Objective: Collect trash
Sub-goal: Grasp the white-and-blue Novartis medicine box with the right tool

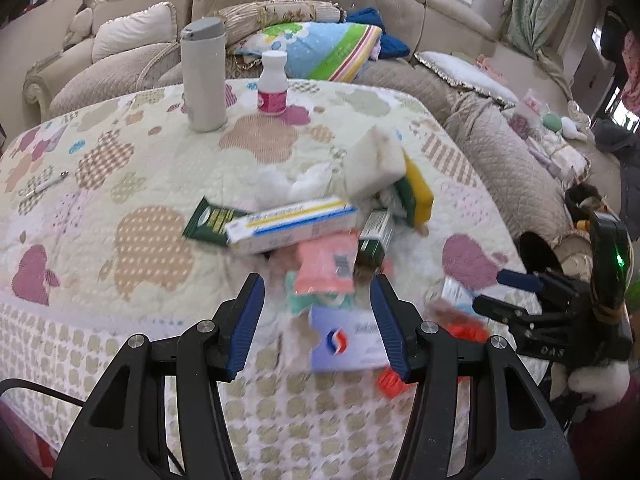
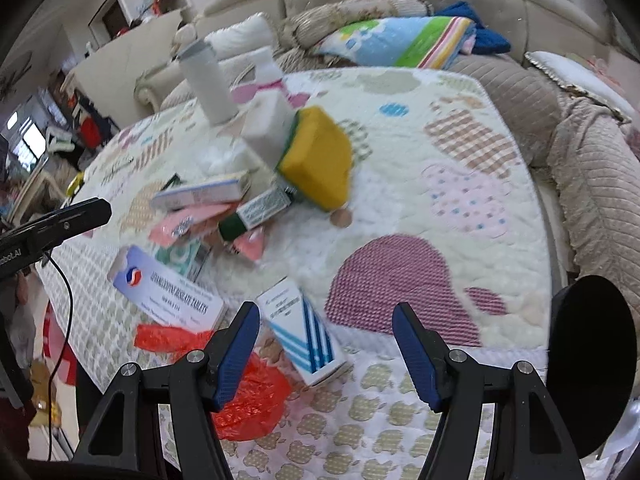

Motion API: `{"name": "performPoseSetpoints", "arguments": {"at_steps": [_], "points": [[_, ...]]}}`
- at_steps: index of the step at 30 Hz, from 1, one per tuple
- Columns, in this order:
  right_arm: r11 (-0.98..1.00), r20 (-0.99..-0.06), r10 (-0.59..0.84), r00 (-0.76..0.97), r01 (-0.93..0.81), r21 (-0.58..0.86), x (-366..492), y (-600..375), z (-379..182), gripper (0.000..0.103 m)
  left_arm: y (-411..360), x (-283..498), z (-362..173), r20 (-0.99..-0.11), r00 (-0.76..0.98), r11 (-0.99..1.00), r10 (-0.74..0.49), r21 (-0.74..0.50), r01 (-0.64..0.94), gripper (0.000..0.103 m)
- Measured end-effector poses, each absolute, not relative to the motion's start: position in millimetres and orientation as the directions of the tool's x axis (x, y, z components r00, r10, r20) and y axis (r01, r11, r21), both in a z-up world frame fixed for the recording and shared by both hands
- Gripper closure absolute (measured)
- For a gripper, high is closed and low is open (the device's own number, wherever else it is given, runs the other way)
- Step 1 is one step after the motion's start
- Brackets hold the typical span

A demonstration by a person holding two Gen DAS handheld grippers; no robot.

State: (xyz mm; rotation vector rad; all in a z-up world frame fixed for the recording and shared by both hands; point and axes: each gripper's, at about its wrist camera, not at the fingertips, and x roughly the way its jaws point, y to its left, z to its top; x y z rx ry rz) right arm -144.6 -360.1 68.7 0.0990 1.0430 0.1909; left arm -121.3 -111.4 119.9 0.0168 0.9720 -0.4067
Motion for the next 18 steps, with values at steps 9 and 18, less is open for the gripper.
{"name": "performPoseSetpoints", "arguments": {"at_steps": [9,18], "points": [[0.980,-0.885,0.188,0.427,-0.140,0.141,-133.0,-351.8,39.8,0.039,-93.2,-147.9,85.7,-0.865,0.393,0.924,-0.312,-0.181,0.335,0.049],[0.986,-0.880,0.166,0.446,-0.098,0.136,-128.7,-362.2,33.7,0.059,-101.4,-137.1,74.1,-0.824,0.364,0.896,-0.435,-0.355,0.267,0.050]]}}
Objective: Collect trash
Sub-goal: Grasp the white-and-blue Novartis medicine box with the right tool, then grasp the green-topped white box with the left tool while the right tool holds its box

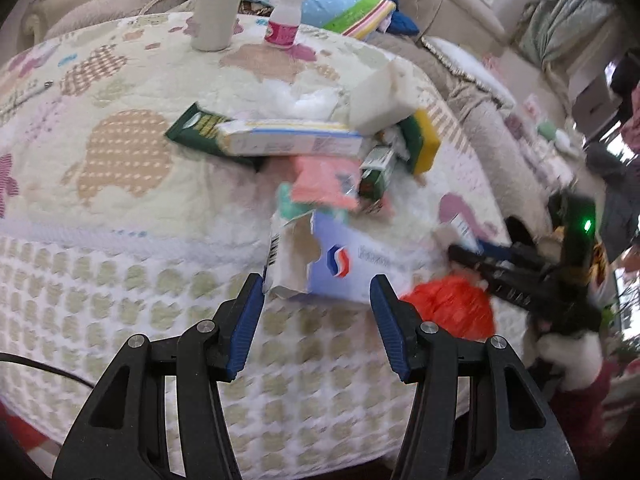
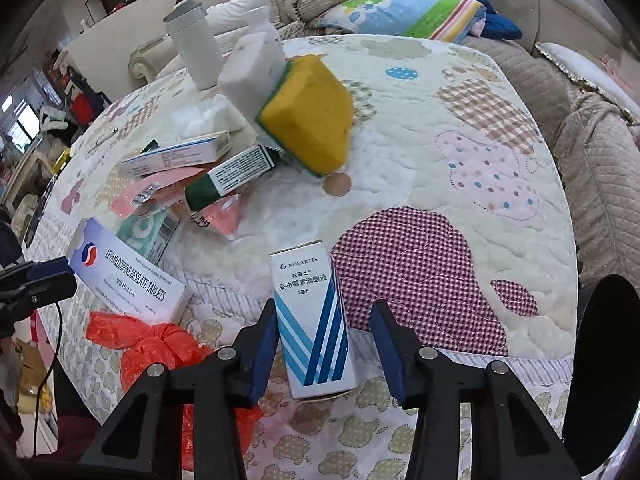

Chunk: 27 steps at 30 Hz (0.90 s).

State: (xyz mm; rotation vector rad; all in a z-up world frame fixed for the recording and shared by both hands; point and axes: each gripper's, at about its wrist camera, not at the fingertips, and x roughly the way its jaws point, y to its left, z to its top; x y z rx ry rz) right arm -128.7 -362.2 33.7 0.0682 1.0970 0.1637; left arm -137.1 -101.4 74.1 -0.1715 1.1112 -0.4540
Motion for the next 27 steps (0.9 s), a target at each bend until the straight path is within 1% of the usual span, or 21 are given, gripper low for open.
{"name": "performPoseSetpoints", "arguments": {"at_steps": [4,13,19,20,21,22,23,27], "points": [[0.987,-0.879,0.156,0.451,-0.092,0.129,-129.9,-363.7,33.6,0.059,-116.3,-127.3,72.2,-0.808,0.375,0.889,-0.455,-0.383,0.252,0.050],[0.986,-0.877,0.166,0.450,-0.089,0.141,-134.7,-367.8,32.8,0.059,-118.8,-122.8,57.8,-0.817,0.372,0.896,-0.442,-0.381,0.227,0.050],[0.989,-0.876,0.150,0.459,-0.078,0.128,-134.6,-369.6,32.1,0.060,-121.1,-121.5,59.6,-0.814,0.369,0.891,-0.448,-0.371,0.262,0.050],[0.989,-0.876,0.144,0.460,-0.076,0.123,-134.6,-369.3,32.2,0.061,-124.2,-119.4,59.5,-0.811,0.365,0.885,-0.457,-0.377,0.272,0.052],[0.991,-0.876,0.137,0.463,-0.072,0.117,-135.1,-369.6,32.6,0.063,-127.4,-118.4,60.2,-0.807,0.364,0.881,-0.465,-0.380,0.283,0.063],[0.991,-0.875,0.132,0.466,-0.068,0.113,-135.3,-370.5,33.0,0.063,-133.9,-117.4,61.5,-0.808,0.359,0.877,-0.467,-0.373,0.302,0.070],[0.992,-0.874,0.128,0.468,-0.064,0.110,-135.5,-371.7,33.3,0.064,-138.7,-117.8,62.7,-0.808,0.355,0.874,-0.471,-0.371,0.316,0.074],[0.994,-0.874,0.109,0.474,-0.032,0.106,-137.1,-382.1,34.1,0.064,-161.7,-117.3,71.3,-0.792,0.358,0.852,-0.495,-0.362,0.378,0.075]]}}
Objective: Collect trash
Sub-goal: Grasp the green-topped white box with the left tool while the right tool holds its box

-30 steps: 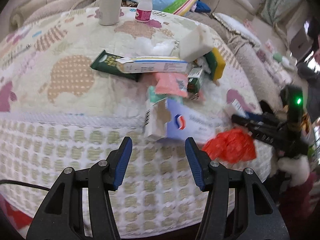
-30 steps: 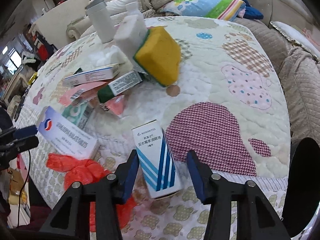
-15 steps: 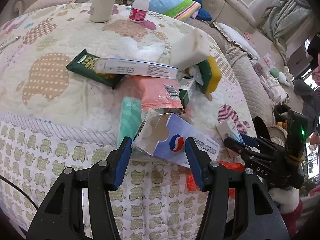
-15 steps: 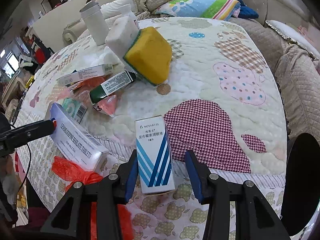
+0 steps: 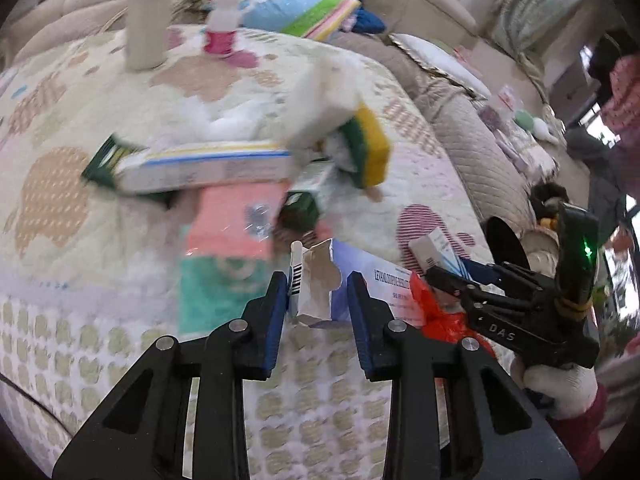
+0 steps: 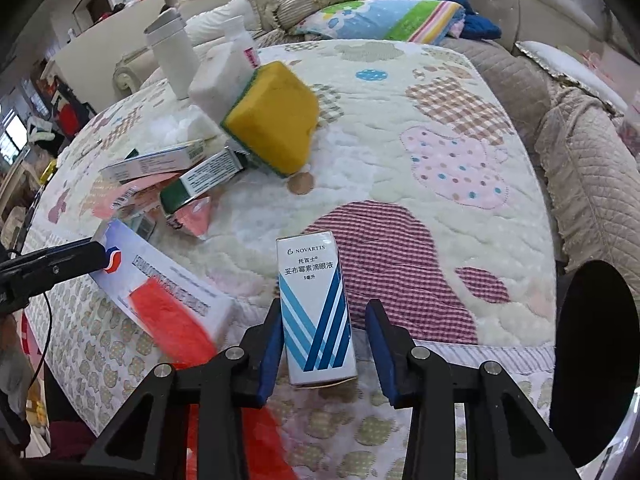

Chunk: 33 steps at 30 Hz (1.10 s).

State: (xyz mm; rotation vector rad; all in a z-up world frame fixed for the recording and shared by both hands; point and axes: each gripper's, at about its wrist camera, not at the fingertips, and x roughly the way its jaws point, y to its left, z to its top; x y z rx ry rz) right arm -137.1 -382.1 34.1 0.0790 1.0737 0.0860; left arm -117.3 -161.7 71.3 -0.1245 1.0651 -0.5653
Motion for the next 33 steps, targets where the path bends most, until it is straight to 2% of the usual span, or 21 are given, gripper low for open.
{"name": "performPoseSetpoints", "arguments": {"at_steps": [3,9,14,19,23,28,30,33], "points": [[0.995,-0.873,0.096,0.478,-0.010,0.104,-137.6,-390.8,35.0,0.064,-177.6,-111.5,83.1,-0.780,0.372,0.838,-0.503,-0.334,0.432,0.073],[0.993,-0.863,0.091,0.497,0.022,0.117,-135.9,-403.0,39.4,0.064,-196.1,-79.3,93.2,-0.793,0.418,0.860,-0.444,-0.247,0.447,0.072],[0.992,-0.865,0.098,0.493,0.023,0.126,-132.8,-404.3,38.2,0.064,-218.1,-44.1,73.4,-0.846,0.344,0.852,-0.406,-0.215,0.477,0.072],[0.991,-0.866,0.108,0.488,0.020,0.135,-132.5,-403.5,36.9,0.064,-234.2,-26.5,46.3,-0.897,0.315,0.864,-0.310,-0.127,0.488,0.072],[0.990,-0.869,0.115,0.481,0.016,0.140,-130.4,-404.0,33.7,0.064,-236.7,-18.0,38.9,-0.903,0.295,0.858,-0.313,-0.136,0.496,0.069],[0.989,-0.861,0.117,0.495,0.021,0.146,-127.3,-404.7,34.3,0.065,-233.7,-20.3,44.2,-0.897,0.277,0.849,-0.345,-0.172,0.499,0.072],[0.989,-0.855,0.114,0.506,0.024,0.146,-128.2,-405.6,38.5,0.070,-228.6,-23.5,54.9,-0.881,0.299,0.847,-0.366,-0.183,0.499,0.073],[0.989,-0.844,0.111,0.525,0.026,0.146,-129.7,-407.8,46.0,0.072,-221.6,-28.6,76.6,-0.857,0.340,0.843,-0.387,-0.180,0.506,0.074]]}}
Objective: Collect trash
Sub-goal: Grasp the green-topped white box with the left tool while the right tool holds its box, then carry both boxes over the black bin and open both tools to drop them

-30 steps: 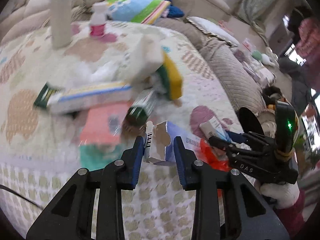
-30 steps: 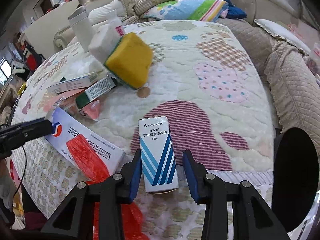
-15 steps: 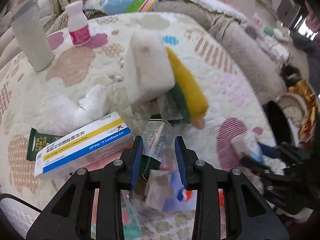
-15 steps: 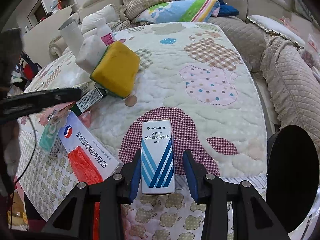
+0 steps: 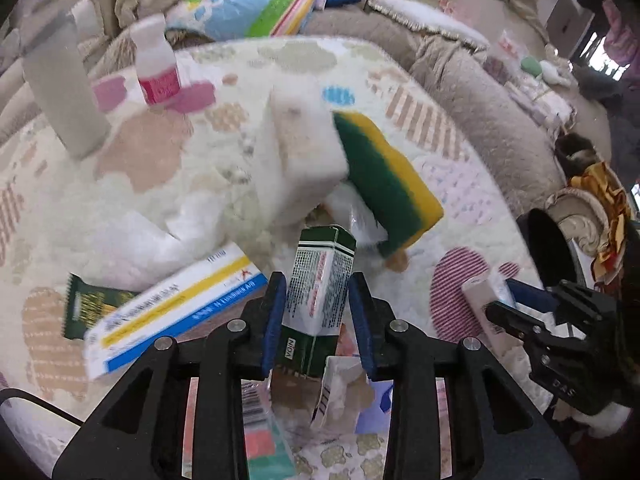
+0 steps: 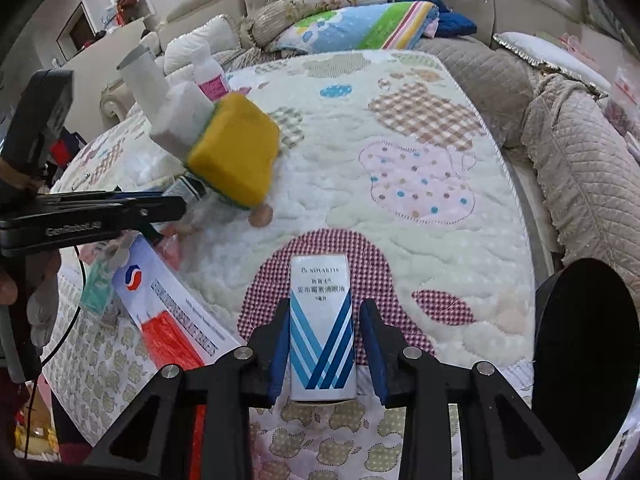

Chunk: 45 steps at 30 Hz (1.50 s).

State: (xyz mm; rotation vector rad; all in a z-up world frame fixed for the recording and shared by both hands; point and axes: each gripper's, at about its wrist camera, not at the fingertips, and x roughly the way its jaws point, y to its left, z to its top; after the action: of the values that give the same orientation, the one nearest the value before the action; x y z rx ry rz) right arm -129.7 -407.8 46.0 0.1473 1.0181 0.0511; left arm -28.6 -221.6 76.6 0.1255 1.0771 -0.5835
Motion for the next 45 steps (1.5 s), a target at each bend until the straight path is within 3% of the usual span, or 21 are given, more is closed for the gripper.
{"name": "performPoseSetpoints", "arguments": {"at_steps": [16,18,21,22,23,24,45], "points": [[0.982,-0.812,0.148,0.565,0.016,0.190,-137.0,-420.4,71.9,0.076,-216.4,-55.7,141.9,-0.791,0.413,0.820,-0.451,-0.184,0.543,0.080],[0.984,-0.828,0.153,0.539,-0.005,0.178,-137.1,-413.7,64.5,0.063,-217.3,-57.3,141.5,-0.791,0.406,0.817,-0.457,-0.194,0.543,0.080],[0.984,-0.853,0.164,0.495,-0.019,0.178,-133.2,-404.5,48.7,0.062,-220.9,-61.7,138.8,-0.793,0.392,0.811,-0.466,-0.206,0.548,0.080],[0.984,-0.858,0.163,0.486,-0.019,0.177,-132.0,-402.7,43.7,0.063,-223.0,-63.5,137.7,-0.795,0.384,0.807,-0.470,-0.211,0.551,0.080],[0.986,-0.864,0.152,0.479,-0.015,0.165,-131.1,-401.4,38.0,0.073,-224.2,-64.4,136.9,-0.795,0.379,0.804,-0.473,-0.215,0.554,0.080],[0.989,-0.864,0.137,0.485,-0.012,0.149,-130.9,-401.2,35.2,0.074,-225.7,-66.6,136.6,-0.795,0.375,0.802,-0.477,-0.219,0.556,0.080],[0.979,-0.773,0.030,0.634,0.138,0.151,-181.5,-485.8,97.4,0.074,-340.5,-115.6,161.4,-0.780,0.302,0.692,-0.548,-0.220,0.688,0.081]]}}
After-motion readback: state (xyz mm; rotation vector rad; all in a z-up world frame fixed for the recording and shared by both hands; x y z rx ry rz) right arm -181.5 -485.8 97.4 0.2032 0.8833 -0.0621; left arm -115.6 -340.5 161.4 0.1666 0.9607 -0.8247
